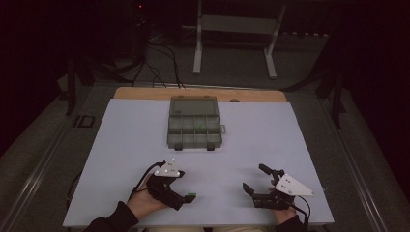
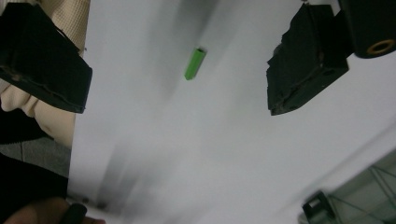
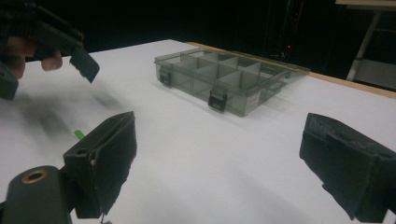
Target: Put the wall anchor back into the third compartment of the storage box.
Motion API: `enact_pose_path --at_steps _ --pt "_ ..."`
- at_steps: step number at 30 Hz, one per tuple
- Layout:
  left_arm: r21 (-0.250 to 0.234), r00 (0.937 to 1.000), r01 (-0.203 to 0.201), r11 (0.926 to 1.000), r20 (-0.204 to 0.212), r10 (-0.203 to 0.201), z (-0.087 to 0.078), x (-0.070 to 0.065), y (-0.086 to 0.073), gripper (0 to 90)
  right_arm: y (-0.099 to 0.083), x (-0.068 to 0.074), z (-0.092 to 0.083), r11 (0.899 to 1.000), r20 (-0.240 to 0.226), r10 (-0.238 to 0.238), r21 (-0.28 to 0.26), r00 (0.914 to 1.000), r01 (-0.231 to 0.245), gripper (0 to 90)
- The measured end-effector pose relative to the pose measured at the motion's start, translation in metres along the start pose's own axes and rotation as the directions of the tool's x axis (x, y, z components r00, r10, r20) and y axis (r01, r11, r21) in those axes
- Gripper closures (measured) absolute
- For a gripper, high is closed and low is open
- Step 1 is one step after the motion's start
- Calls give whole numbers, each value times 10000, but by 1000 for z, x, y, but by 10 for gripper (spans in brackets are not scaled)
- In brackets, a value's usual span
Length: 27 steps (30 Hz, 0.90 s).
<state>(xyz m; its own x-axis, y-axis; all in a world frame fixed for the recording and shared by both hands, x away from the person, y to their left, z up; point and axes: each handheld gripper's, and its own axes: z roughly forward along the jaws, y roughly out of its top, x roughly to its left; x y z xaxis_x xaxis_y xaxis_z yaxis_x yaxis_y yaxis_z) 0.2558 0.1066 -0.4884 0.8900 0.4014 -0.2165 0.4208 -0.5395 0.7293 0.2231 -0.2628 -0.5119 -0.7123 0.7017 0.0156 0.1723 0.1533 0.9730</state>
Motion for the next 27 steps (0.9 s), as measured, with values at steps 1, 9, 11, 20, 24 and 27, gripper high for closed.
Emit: enact_pose_path --at_steps 1,9,11,20,24,27 --pt "53 10000 -90 9999 -5 90 2 0 -1 103 0 0 0 10000 2 8 -2 10000 -8 110" --pt "198 9985 -539 9983 -25 540 11 0 -6 241 0 0 0 10000 -16 12 2 10000 -12 110" --pt "323 9980 -624 9975 -78 627 14 1 -8 294 0 0 0 10000 -22 15 0 10000 -15 110" --pt "809 9964 -849 9931 25 850 25 3 -10 474 0 0 0 10000 -37 38 21 10000 -38 110" --pt "1042 9943 -1063 9889 -14 1070 29 4 -12 560 -1 0 1 10000 -53 39 25 10000 -39 110" --pt "1183 9927 -1183 9859 -100 1203 32 4 -12 610 -1 0 1 10000 -59 41 29 10000 -40 110"
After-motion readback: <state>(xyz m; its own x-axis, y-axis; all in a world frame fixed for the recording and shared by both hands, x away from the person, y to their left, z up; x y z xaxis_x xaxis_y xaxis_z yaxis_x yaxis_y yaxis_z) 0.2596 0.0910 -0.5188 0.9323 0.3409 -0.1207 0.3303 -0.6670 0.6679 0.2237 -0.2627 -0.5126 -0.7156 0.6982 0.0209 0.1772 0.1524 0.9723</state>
